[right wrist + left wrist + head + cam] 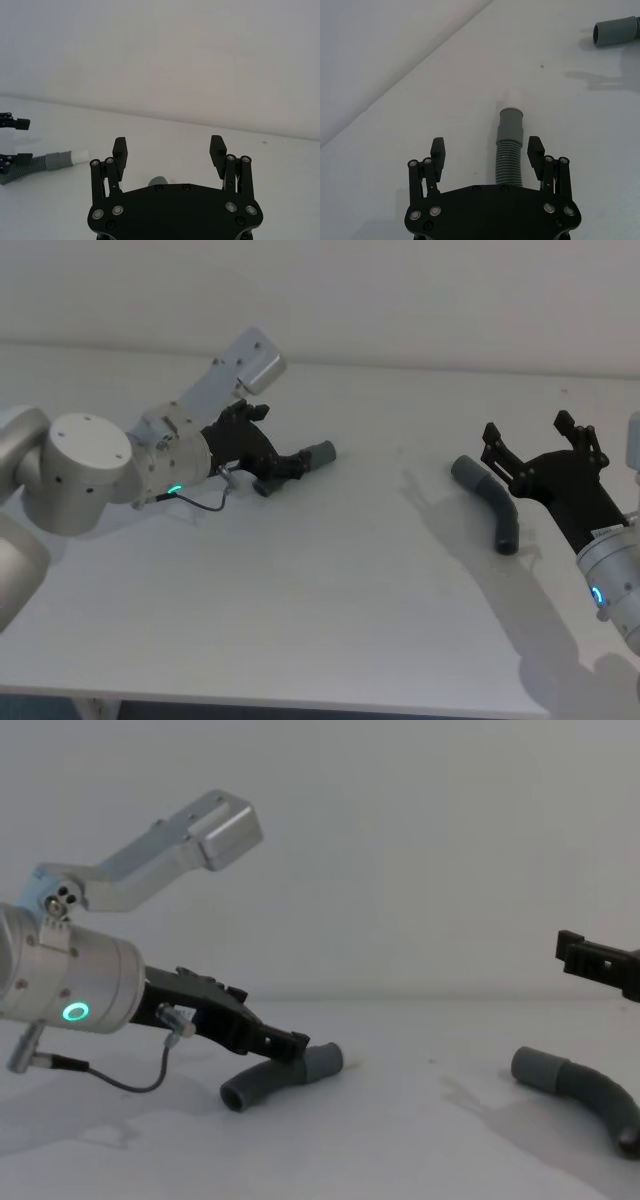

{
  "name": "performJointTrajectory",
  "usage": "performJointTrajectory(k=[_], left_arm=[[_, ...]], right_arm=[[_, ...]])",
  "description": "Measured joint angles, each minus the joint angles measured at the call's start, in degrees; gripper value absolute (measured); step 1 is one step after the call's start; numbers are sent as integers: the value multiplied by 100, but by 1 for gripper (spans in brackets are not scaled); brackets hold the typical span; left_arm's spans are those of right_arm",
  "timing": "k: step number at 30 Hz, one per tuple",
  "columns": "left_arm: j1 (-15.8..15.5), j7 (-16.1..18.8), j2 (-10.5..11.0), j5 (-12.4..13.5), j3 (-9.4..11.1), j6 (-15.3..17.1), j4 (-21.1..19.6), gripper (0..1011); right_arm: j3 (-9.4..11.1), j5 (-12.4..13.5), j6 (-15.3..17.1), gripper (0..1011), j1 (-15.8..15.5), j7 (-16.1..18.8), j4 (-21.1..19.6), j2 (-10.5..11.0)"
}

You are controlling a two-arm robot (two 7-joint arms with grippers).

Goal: Use both hands to pick up one end of the pipe from the table, align the ends, and insert them.

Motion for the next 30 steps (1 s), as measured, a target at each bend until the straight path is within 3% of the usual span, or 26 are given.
performJointTrajectory(k=[14,30], left_arm=[[-76,-20,-210,137,106,-63,292,1001],[-61,84,-412,210,65,-38,459,1001]], right_arm=[[0,0,0,1000,0,0,0,0],[0,0,0,1000,0,0,0,0]])
